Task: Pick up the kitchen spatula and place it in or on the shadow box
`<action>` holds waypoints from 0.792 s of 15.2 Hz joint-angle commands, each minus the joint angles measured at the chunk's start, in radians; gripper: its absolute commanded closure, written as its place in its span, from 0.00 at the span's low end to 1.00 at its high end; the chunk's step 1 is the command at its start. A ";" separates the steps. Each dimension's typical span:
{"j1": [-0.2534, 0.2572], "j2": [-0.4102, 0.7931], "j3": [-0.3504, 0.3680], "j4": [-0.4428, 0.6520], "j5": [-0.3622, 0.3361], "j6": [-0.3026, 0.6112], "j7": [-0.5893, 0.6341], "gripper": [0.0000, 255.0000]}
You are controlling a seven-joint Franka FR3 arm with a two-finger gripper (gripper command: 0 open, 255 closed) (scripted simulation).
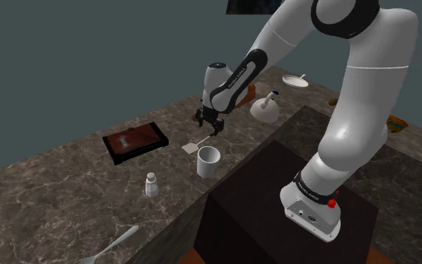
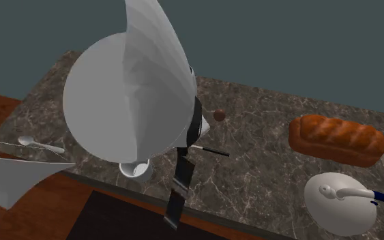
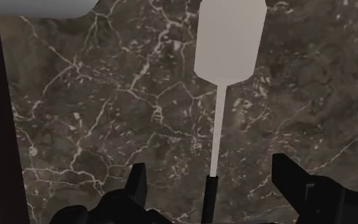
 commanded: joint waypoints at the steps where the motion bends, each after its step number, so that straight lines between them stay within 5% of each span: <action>1: 0.024 0.078 -0.045 0.051 -0.024 0.036 0.080 0.00; 12: 0.065 0.242 -0.111 0.130 -0.056 0.128 0.151 0.00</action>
